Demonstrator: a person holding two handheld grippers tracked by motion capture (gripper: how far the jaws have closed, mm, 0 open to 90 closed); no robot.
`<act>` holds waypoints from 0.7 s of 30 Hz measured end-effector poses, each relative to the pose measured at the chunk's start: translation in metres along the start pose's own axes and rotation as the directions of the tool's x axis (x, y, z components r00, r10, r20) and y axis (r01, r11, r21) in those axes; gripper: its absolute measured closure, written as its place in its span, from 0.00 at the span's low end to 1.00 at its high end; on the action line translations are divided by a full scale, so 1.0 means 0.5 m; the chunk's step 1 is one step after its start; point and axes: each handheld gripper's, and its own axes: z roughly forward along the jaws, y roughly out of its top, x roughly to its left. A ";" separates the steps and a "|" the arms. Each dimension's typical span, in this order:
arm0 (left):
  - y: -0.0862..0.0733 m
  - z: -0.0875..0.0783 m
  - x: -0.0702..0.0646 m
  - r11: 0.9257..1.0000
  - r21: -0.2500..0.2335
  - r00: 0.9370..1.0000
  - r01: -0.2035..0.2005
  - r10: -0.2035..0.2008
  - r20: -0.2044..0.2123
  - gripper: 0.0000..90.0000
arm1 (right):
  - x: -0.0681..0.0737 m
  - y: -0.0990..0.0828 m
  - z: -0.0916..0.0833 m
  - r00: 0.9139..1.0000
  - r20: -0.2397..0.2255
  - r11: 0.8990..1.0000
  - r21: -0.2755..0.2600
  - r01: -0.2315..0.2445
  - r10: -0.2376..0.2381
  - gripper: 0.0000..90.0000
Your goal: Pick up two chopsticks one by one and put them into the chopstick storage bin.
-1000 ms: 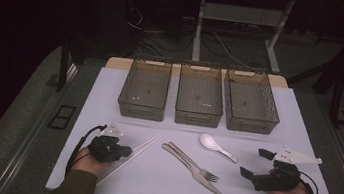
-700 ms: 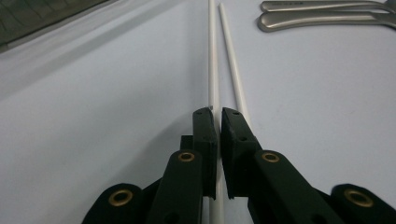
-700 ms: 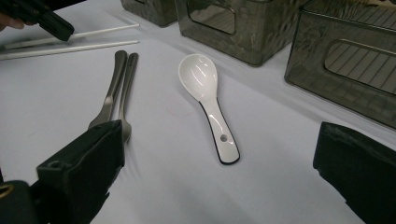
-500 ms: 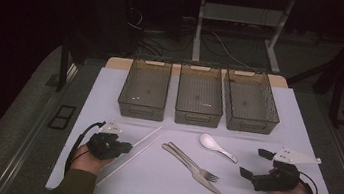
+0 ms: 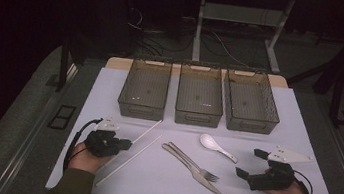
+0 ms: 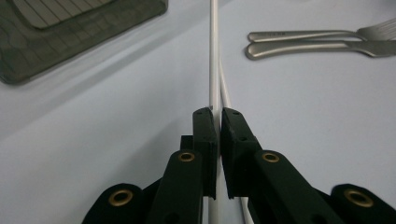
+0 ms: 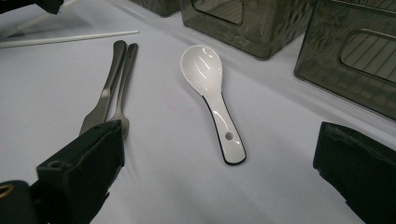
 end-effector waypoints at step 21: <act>0.059 -0.032 0.005 0.992 -0.129 1.000 -0.009 0.010 0.006 0.94 | -0.005 0.000 -0.008 1.000 0.009 1.000 -0.015 -0.013 0.014 0.02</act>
